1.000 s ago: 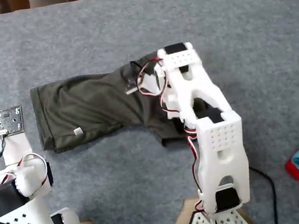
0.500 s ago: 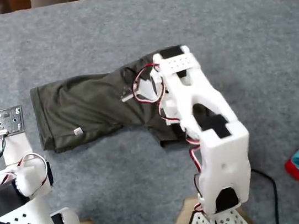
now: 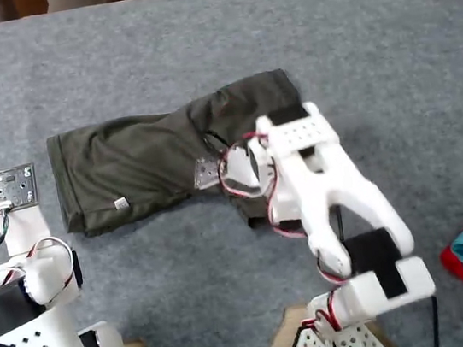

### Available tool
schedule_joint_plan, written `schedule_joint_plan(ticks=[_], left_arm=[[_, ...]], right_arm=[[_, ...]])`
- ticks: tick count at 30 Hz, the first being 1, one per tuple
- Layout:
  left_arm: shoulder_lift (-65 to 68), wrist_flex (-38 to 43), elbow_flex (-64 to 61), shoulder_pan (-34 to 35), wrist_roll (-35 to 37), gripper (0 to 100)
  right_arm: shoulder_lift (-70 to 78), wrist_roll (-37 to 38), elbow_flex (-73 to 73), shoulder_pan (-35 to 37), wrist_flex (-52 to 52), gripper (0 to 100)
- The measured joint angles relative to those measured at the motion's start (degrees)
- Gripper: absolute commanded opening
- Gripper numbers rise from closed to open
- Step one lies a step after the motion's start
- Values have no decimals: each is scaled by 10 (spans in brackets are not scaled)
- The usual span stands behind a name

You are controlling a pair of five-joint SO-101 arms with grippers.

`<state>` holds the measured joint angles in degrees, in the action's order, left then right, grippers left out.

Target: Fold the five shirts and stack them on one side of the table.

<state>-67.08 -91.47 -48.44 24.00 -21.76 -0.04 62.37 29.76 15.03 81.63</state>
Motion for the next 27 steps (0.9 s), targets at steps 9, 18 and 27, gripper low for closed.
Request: schedule_joint_plan(ticks=[9, 18, 27], left_arm=[[0, 0, 0, 0, -36, 24], [0, 12, 0, 0, -36, 24], [0, 25, 0, 0, -36, 24]], right_arm=[[-27, -21, 133, -4, -200, 163], [-33, -21, 116, -15, -198, 162], [-56, -21, 111, -17, -192, 163]])
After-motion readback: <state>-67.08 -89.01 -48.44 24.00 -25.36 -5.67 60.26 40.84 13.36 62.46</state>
